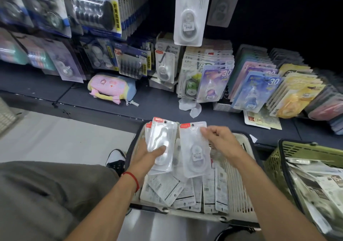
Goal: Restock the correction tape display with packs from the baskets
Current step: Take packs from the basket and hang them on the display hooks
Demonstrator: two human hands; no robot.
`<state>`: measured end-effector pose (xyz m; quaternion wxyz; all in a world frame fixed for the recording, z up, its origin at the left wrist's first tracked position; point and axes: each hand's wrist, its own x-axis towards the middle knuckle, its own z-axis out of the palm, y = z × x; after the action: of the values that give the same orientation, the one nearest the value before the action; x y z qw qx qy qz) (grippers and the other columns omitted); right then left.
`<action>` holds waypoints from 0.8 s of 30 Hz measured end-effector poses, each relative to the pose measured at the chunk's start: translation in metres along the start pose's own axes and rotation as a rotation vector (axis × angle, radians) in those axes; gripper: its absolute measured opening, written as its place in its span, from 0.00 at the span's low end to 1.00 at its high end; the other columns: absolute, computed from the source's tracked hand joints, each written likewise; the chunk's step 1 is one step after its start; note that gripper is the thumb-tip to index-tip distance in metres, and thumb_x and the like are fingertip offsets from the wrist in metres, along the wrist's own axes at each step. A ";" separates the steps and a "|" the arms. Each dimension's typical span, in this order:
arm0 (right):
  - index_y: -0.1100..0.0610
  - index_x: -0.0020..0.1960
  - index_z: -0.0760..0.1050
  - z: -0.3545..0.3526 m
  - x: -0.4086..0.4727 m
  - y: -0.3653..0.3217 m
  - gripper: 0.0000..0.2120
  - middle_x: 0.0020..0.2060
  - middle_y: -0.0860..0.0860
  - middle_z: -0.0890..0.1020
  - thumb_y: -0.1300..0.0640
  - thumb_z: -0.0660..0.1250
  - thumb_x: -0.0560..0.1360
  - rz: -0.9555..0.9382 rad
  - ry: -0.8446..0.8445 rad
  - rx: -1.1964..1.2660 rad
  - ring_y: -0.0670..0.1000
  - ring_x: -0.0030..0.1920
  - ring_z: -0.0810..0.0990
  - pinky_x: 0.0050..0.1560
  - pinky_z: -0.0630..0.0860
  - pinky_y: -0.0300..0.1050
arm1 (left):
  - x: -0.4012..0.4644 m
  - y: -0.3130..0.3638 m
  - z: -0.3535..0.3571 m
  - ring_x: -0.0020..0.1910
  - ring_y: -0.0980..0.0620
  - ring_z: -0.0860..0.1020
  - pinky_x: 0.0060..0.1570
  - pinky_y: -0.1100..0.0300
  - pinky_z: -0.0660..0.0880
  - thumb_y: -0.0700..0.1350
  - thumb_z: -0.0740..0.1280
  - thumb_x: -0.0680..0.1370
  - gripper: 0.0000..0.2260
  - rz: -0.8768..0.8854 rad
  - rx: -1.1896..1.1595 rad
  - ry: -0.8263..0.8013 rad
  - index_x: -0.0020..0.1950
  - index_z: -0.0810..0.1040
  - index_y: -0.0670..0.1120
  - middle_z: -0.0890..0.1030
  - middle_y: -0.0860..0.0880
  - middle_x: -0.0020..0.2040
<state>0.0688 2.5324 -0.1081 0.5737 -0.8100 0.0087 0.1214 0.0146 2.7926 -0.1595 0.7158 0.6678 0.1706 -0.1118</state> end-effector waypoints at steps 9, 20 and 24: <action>0.67 0.37 0.71 -0.014 0.025 -0.103 0.30 0.29 0.55 0.72 0.41 0.65 0.83 -0.168 0.298 -0.204 0.51 0.33 0.70 0.39 0.67 0.48 | -0.003 0.103 0.055 0.64 0.56 0.82 0.63 0.49 0.79 0.68 0.75 0.69 0.34 0.216 -0.063 -0.195 0.72 0.71 0.62 0.84 0.61 0.63; 0.54 0.59 0.78 -0.058 0.008 -0.158 0.12 0.47 0.51 0.88 0.50 0.73 0.79 -0.211 0.101 0.093 0.49 0.41 0.87 0.37 0.83 0.44 | 0.038 0.243 0.079 0.64 0.46 0.83 0.59 0.47 0.82 0.55 0.69 0.82 0.22 0.438 0.075 -0.376 0.75 0.72 0.53 0.85 0.50 0.65; 0.57 0.60 0.77 -0.066 0.018 -0.163 0.13 0.46 0.52 0.88 0.53 0.73 0.79 -0.287 0.142 0.206 0.50 0.30 0.83 0.29 0.78 0.45 | 0.050 0.254 0.090 0.65 0.46 0.83 0.68 0.41 0.77 0.60 0.64 0.83 0.20 0.410 0.006 -0.325 0.74 0.74 0.55 0.84 0.51 0.65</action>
<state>0.1232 2.5282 0.0598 0.6629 -0.7464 -0.0542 -0.0206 0.1675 2.7278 0.0584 0.7394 0.6640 -0.0858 -0.0710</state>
